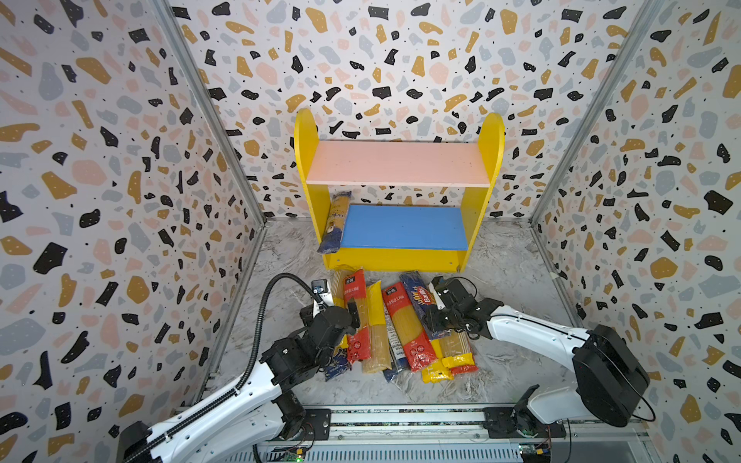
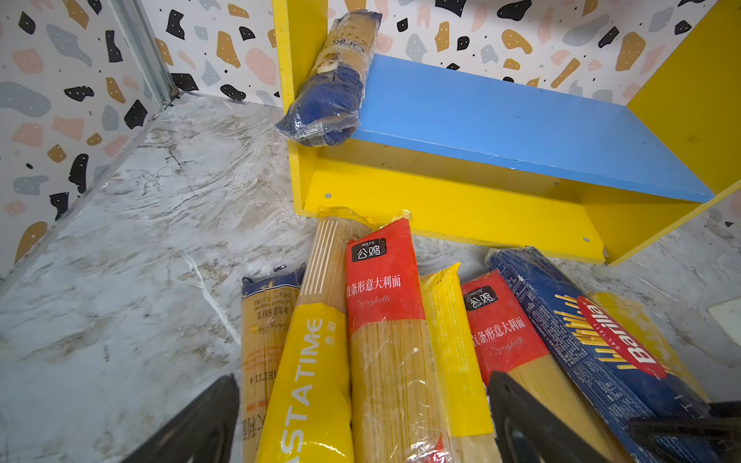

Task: Place and organize the pasta boxes and bags onto the shelf
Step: 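Close the right gripper on the blue Barilla box among the bags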

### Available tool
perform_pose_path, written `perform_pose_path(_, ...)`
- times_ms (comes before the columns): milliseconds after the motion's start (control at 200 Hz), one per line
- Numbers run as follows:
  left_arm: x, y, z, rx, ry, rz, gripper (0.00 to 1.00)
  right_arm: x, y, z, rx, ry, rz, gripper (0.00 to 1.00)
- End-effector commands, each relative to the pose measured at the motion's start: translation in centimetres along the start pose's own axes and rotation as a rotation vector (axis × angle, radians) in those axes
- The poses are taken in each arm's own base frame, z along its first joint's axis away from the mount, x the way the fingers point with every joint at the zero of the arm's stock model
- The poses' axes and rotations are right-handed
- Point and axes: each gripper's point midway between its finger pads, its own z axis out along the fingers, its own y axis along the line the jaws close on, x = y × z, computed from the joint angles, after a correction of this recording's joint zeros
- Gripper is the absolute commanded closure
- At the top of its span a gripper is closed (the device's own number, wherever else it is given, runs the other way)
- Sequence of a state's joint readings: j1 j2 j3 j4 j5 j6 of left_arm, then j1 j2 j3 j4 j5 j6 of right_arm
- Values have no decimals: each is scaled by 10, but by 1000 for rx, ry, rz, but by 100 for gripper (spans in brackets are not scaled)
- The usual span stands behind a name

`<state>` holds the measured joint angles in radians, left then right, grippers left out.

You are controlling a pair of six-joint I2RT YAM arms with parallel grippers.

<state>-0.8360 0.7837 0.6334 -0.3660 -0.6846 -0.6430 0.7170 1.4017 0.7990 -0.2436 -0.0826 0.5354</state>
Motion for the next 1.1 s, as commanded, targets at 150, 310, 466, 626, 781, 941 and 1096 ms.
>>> perform_pose_path(150, -17, -4, -6, 14, -24, -24, 5, -41, 51, -52, -254, -193, -51, 52)
perform_pose_path(310, -22, -4, -8, 10, -29, -23, 5, -49, 52, -66, -278, -233, -42, 53)
perform_pose_path(466, -25, -6, -9, 15, -29, -28, 5, -53, 53, -75, -315, -258, -34, 54)
perform_pose_path(626, -25, -7, -9, 15, -24, -26, 5, -63, 58, -91, -376, -306, -26, 54)
perform_pose_path(781, -32, -10, -10, 18, -31, -21, 5, -78, 60, -108, -402, -353, -28, 54)
perform_pose_path(941, -43, -14, -12, 16, -36, -8, 5, -90, 60, -119, -431, -372, -22, 55)
perform_pose_path(1096, -47, -16, -12, 11, -42, -1, 5, -71, 32, -86, -288, -272, -4, 54)
